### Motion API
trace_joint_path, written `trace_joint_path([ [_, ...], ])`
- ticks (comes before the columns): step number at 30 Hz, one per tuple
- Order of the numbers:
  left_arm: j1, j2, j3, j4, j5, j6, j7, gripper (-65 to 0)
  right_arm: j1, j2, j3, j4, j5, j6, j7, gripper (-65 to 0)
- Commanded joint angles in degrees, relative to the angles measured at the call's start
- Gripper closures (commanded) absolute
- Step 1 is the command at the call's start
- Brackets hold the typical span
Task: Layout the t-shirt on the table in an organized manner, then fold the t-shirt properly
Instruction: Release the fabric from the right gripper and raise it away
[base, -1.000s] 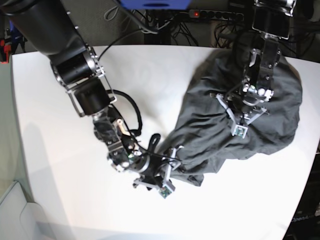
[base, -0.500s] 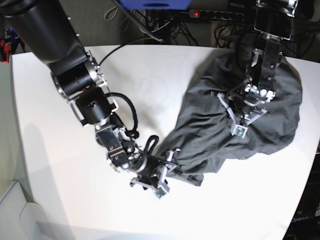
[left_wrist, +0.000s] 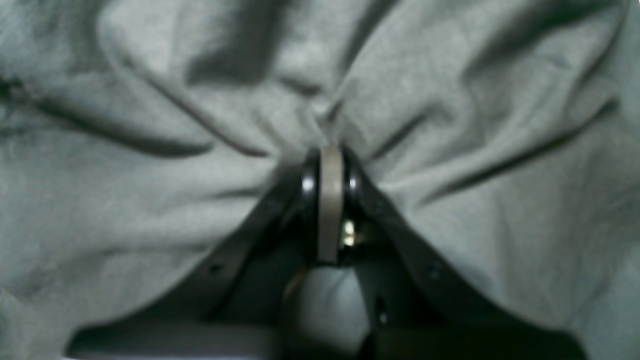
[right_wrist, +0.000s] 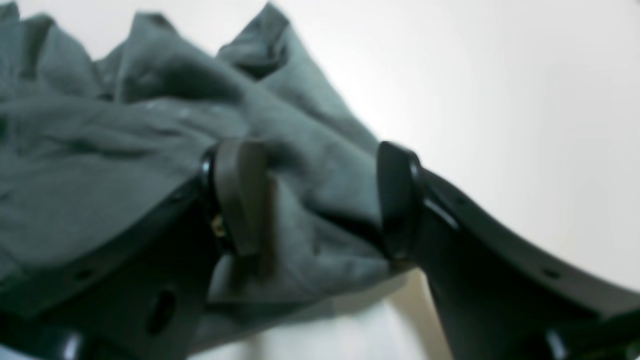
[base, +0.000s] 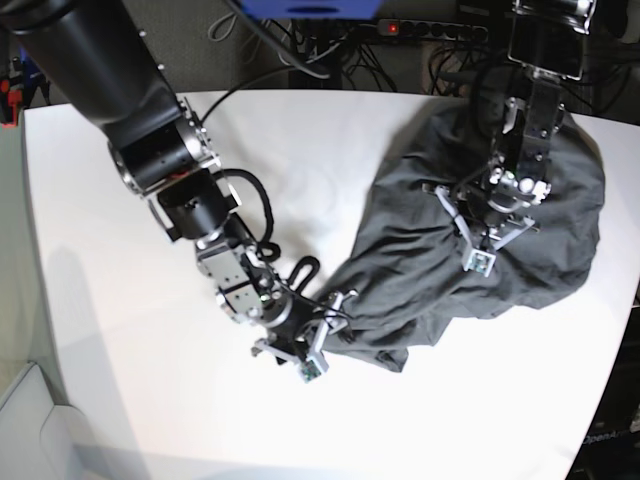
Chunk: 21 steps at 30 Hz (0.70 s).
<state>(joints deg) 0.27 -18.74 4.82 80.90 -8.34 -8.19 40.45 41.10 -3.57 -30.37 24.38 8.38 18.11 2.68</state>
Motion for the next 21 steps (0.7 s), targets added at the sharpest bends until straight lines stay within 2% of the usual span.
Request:
trace_joint_path([
  [1, 0.39, -0.55, -0.03, -0.24, 0.91, -0.12, 3.99, -0.3, 2.11, -0.43, 0.26, 0.89, 0.54, 0.13, 1.67, -36.2],
  [9, 0.39, -0.64, -0.03, -0.24, 0.91, -0.12, 3.91, -0.3, 1.49, -1.04, 0.35, 0.72, 0.54, 0.13, 1.76, -36.1],
  [13, 0.47, -0.64, -0.03, -0.24, 0.91, -0.12, 3.73, -0.3, 1.23, -1.75, 0.26, -3.33, 0.54, 0.13, 1.94, -35.8],
  [17, 0.65, -0.64, -0.03, -0.24, 0.82, -0.12, 3.47, -0.3, 1.23, -2.27, 0.26, -7.55, 0.54, 0.13, 5.54, -35.5],
  [19, 0.65, -0.55, -0.03, -0.24, 0.73, -0.12, 3.38, -0.3, 1.23, -2.36, 0.26, -9.66, 0.54, 0.13, 7.48, -32.5],
  [21, 0.65, -0.55, -0.03, -0.24, 0.82, -0.12, 3.38, -0.3, 1.23, -2.36, 0.26, -10.62, 0.63, 0.13, 8.27, -25.2],
])
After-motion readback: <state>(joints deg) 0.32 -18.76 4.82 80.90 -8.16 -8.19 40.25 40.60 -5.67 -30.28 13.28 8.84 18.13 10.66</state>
